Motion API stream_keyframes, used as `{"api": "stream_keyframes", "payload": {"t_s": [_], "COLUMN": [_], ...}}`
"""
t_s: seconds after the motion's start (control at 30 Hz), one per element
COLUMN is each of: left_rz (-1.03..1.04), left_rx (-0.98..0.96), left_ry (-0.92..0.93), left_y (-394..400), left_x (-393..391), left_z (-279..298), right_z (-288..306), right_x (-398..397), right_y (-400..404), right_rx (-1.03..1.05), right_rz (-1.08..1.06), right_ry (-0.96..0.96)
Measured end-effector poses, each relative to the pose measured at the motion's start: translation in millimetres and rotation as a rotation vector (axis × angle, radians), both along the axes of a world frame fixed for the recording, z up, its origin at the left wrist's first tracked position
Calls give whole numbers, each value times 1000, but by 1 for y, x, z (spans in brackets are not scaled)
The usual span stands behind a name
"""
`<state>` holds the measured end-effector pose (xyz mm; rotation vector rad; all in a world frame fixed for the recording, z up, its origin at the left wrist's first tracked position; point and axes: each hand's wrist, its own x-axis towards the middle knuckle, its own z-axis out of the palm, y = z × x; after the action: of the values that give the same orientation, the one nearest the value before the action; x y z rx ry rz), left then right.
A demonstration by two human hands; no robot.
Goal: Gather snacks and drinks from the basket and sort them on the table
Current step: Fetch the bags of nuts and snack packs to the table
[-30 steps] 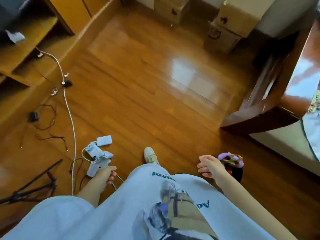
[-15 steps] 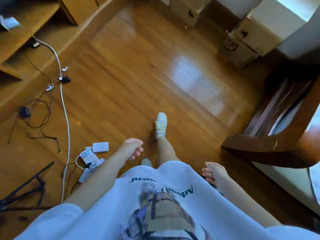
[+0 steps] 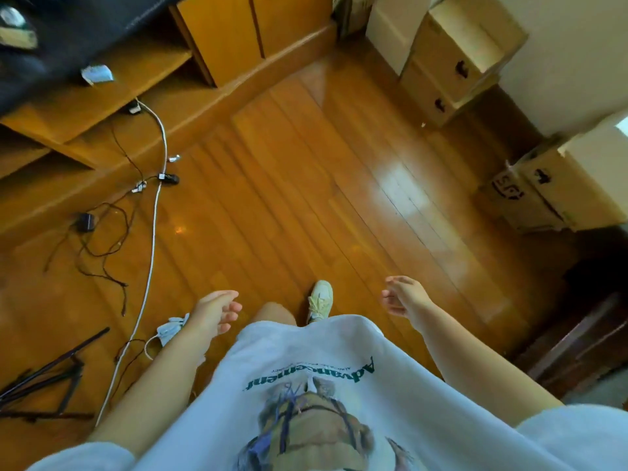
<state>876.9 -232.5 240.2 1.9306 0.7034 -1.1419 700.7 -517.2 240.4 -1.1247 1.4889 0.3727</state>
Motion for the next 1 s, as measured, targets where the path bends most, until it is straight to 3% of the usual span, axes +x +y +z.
{"api": "stream_keyframes", "payload": {"t_s": [0.27, 0.5, 0.63, 1.0], "left_rz": [243, 301, 226, -263], "left_rx": [77, 30, 20, -105], "left_ry": [95, 138, 132, -3], "left_y": [-1, -55, -109, -287], "left_x": [69, 182, 250, 387], "left_z": [1, -10, 0, 18], "right_z": [18, 12, 15, -6], "right_x": [150, 238, 269, 336], "right_y": [-55, -106, -137, -222], "right_rx": [31, -20, -52, -51], "right_rz": [272, 207, 76, -130], "right_ry": [-147, -107, -92, 129]}}
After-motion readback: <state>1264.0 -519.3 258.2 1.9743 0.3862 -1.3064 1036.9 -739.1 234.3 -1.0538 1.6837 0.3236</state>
